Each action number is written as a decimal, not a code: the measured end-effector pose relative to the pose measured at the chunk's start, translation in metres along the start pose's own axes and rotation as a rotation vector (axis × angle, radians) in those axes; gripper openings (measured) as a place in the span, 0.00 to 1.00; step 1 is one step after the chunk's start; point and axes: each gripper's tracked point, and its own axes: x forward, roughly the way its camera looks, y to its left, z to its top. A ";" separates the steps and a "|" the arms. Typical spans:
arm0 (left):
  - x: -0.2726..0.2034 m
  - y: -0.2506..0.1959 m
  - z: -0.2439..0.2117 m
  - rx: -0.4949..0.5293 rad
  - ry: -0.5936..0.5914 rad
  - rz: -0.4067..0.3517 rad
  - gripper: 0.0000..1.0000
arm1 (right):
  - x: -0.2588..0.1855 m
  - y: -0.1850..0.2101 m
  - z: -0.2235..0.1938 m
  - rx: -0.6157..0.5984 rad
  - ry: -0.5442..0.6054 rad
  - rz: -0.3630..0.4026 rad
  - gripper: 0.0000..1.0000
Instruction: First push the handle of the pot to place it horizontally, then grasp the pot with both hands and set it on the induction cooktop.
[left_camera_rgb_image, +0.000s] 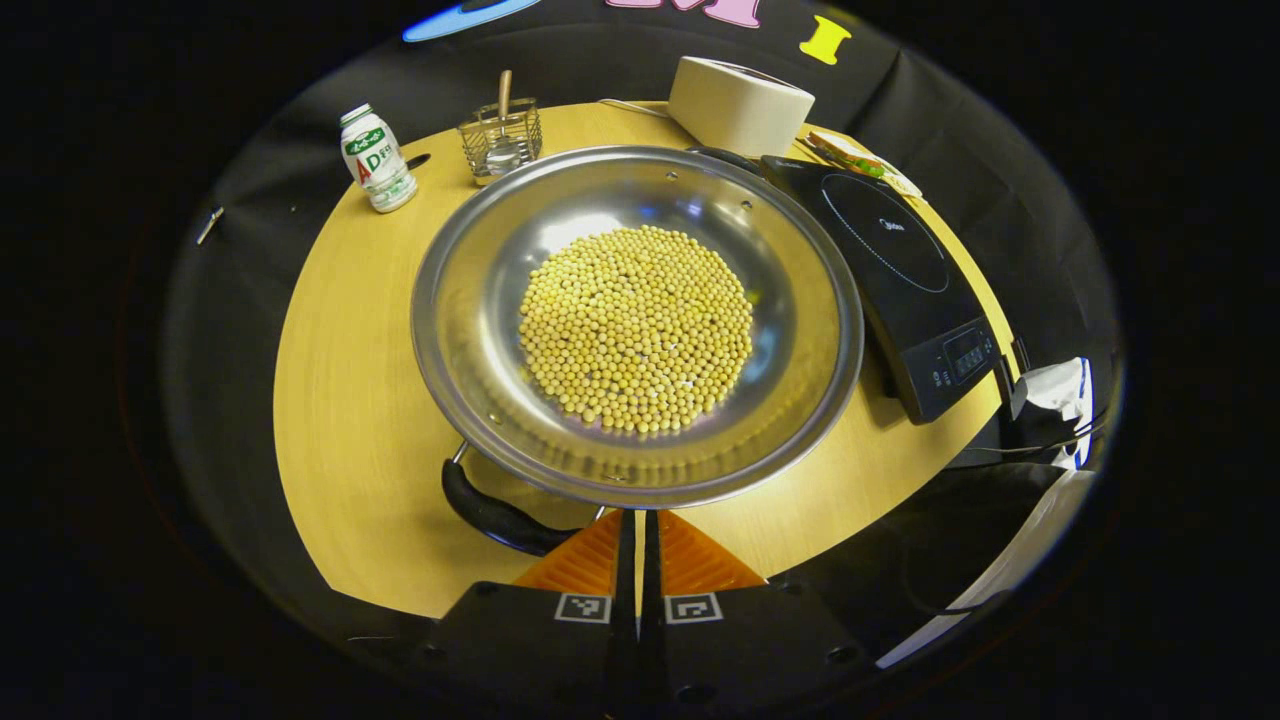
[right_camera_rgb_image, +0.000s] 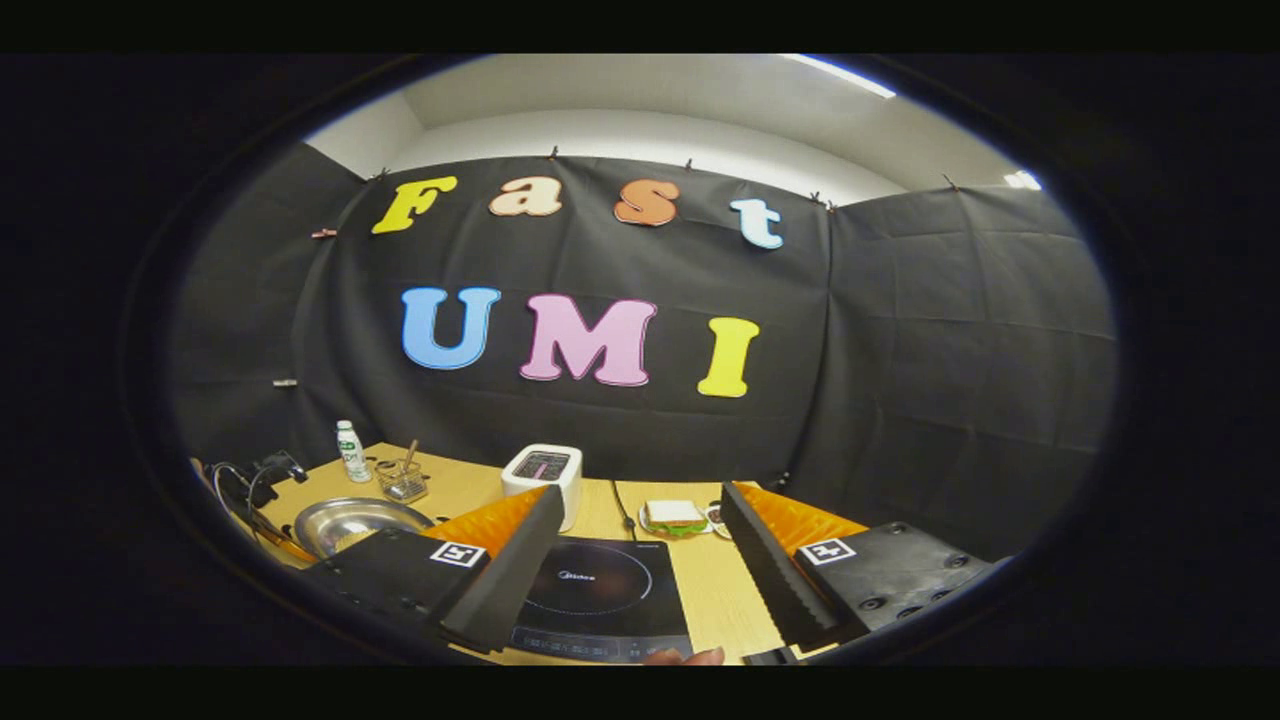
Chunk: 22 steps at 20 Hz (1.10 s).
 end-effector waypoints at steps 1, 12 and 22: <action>-0.003 0.013 0.001 -0.007 -0.003 0.007 0.05 | 0.001 0.001 0.000 -0.002 0.000 0.002 0.97; -0.003 0.091 0.013 -0.155 -0.029 0.165 0.05 | 0.012 0.000 -0.005 -0.017 0.014 -0.013 0.99; -0.001 0.155 0.042 -0.277 -0.079 0.309 0.05 | 0.024 -0.001 -0.009 -0.034 0.027 -0.036 0.99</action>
